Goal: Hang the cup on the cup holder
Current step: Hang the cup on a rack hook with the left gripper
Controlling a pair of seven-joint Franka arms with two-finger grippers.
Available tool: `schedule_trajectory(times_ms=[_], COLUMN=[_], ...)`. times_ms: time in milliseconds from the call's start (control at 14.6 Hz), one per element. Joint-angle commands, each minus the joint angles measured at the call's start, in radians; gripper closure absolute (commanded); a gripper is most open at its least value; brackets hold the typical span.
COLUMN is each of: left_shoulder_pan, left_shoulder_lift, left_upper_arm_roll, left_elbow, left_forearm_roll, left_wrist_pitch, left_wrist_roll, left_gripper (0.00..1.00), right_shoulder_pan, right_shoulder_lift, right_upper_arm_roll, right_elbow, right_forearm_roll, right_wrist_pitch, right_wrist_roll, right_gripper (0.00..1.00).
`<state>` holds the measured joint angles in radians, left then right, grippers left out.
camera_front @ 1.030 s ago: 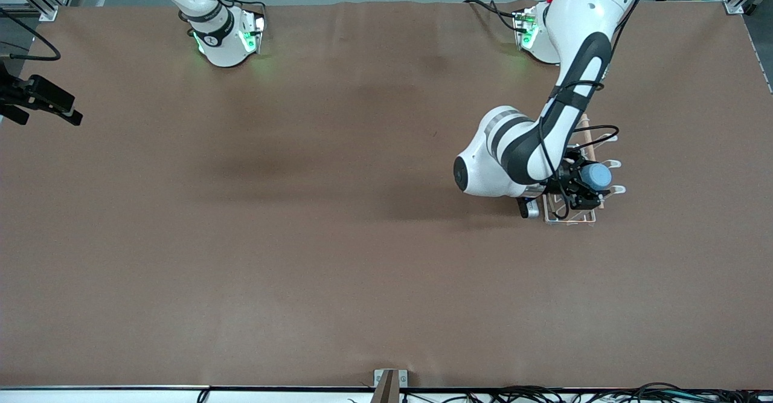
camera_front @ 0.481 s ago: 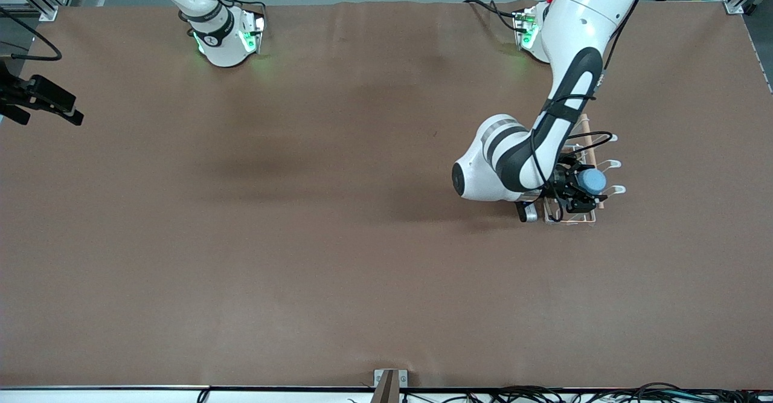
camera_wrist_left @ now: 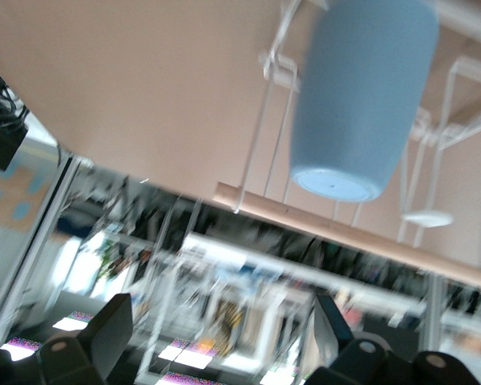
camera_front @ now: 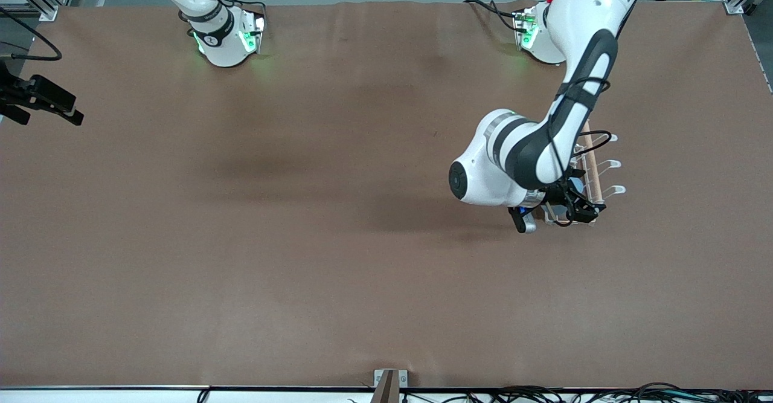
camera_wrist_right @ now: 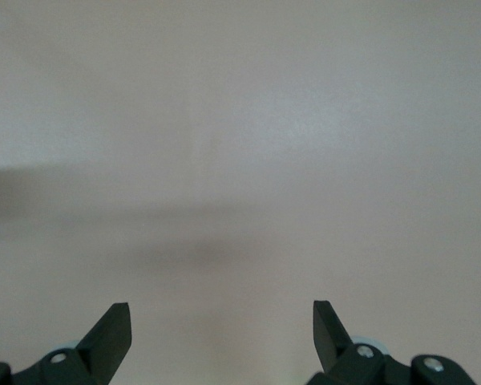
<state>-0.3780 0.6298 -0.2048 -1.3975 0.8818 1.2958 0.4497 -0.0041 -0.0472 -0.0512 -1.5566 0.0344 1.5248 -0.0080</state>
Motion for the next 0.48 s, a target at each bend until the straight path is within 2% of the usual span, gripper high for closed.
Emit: schedule_trajectory(times_ms=[0, 343, 412], left_shoulder_pan=[0.005, 0.027, 0.054], left_shoulder_lift=[-0.005, -0.126, -0.154], left_upper_arm_roll=[-0.007, -0.005, -0.004], left_elbow=[0.162, 0.17, 0.169], left_forearm_roll=[-0.11, -0.306, -0.378], left_wrist_pitch=[0.022, 0.105, 0.147], left_wrist_roll=[-0.054, -0.487, -0.562], left_gripper=[0.0, 0.0, 0.0], right_shoulder_pan=[0.009, 0.009, 0.009], right_shoulder_lift=[-0.006, -0.006, -0.006], right_upper_arm_roll=[-0.004, -0.004, -0.003], right_elbow=[-0.003, -0.003, -0.003], right_forearm_roll=[-0.016, -0.016, -0.016], right_wrist_pitch=[-0.005, -0.005, -0.005], right_wrist_roll=[-0.001, 0.007, 0.007], right_gripper=[0.0, 0.0, 0.0])
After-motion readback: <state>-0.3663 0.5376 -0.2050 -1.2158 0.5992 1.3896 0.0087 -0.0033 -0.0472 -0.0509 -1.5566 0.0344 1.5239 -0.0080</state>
